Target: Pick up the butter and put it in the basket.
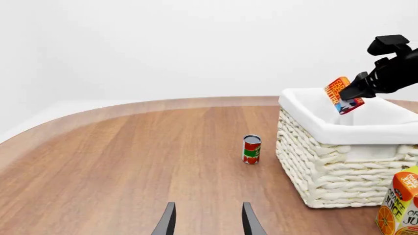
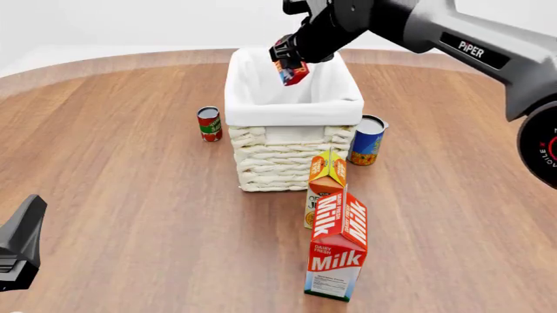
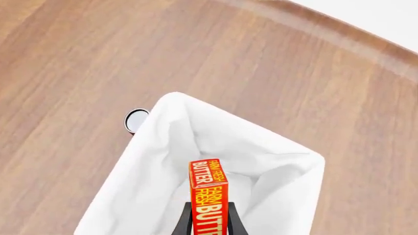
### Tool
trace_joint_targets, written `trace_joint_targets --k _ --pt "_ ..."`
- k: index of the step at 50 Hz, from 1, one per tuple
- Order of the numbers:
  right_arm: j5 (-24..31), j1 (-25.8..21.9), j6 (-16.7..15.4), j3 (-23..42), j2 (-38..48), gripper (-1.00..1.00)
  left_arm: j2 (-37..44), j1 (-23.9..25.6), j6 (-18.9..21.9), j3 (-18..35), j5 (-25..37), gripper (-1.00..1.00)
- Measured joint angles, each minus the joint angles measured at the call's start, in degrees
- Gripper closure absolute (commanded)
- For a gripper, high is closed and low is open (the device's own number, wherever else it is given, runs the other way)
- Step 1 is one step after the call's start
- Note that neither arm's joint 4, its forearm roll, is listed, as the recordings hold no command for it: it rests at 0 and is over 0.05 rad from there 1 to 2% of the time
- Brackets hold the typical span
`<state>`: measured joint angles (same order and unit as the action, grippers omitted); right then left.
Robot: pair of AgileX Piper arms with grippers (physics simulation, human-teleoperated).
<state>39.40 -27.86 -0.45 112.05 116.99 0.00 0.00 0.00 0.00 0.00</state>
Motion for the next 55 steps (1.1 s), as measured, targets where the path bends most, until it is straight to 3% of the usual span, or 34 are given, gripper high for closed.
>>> trace_joint_targets --k 55 --pt "-1.1 1.4 -2.4 4.5 6.7 1.0 0.0 0.0 0.0 0.0 0.0 -1.0"
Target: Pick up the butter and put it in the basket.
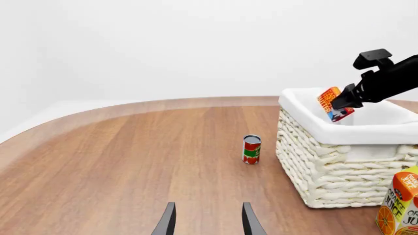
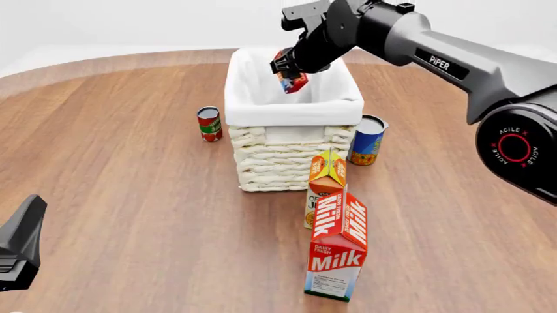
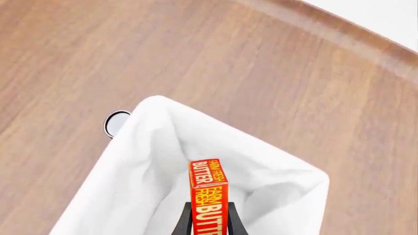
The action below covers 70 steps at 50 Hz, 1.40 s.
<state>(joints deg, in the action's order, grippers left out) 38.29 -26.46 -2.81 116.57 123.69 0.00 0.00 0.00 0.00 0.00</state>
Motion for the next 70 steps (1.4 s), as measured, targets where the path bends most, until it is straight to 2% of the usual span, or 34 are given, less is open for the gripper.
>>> trace_joint_targets --k 7,8,27,70 --pt "0.0 0.2 -0.4 0.6 0.6 1.0 0.0 0.0 0.0 0.0 0.0 -1.0" --pt "-0.1 0.2 -0.5 0.6 0.7 -1.0 0.0 0.0 0.0 0.0 0.0 -1.0" --pt "-1.0 1.0 -1.0 1.1 -0.2 -1.0 0.0 0.0 0.0 0.0 0.0 -1.0" --pt "-4.1 1.7 -1.8 -4.5 -5.2 -1.0 0.0 0.0 0.0 0.0 0.0 -1.0"
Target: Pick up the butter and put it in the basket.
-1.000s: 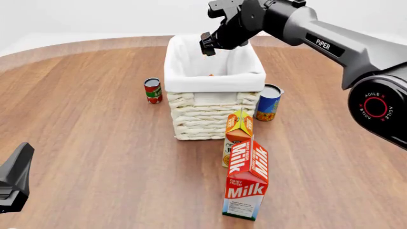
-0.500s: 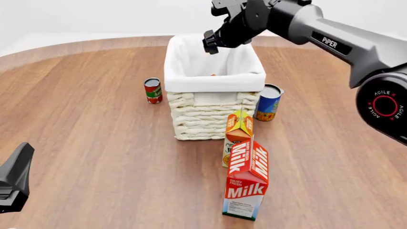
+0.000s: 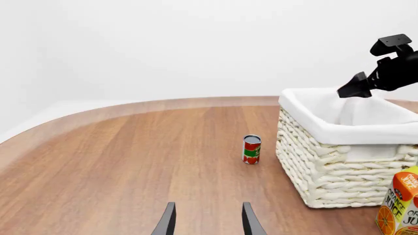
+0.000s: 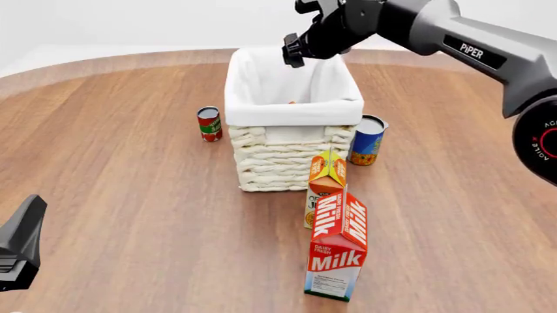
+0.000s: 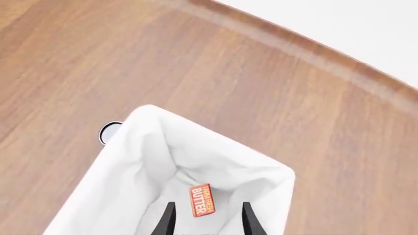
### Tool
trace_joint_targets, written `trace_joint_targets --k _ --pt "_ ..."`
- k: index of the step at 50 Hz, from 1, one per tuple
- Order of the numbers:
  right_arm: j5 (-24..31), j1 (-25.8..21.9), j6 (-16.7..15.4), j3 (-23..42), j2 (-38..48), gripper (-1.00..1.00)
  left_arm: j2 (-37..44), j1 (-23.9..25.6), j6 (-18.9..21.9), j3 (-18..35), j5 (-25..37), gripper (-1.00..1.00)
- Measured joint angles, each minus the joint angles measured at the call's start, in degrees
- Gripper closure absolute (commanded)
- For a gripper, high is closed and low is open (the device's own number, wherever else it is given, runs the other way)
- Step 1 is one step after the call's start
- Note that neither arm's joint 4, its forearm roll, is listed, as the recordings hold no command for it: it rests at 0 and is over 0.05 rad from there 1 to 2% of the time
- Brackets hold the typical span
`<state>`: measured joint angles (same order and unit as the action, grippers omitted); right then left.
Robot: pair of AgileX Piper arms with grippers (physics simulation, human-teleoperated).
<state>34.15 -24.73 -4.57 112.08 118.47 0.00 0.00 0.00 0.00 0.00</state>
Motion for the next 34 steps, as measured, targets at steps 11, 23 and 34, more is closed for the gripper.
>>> trace_joint_targets --k 11,23,34 --pt "-0.6 -0.8 0.1 -1.9 -3.0 -1.0 0.0 0.0 0.0 0.0 0.0 -1.0" --pt "-2.5 -2.2 0.0 -5.4 -6.1 -1.0 0.0 0.0 0.0 0.0 0.0 -1.0" --pt "-6.5 -3.5 0.2 -11.6 -10.3 -1.0 0.0 0.0 0.0 0.0 0.0 -1.0"
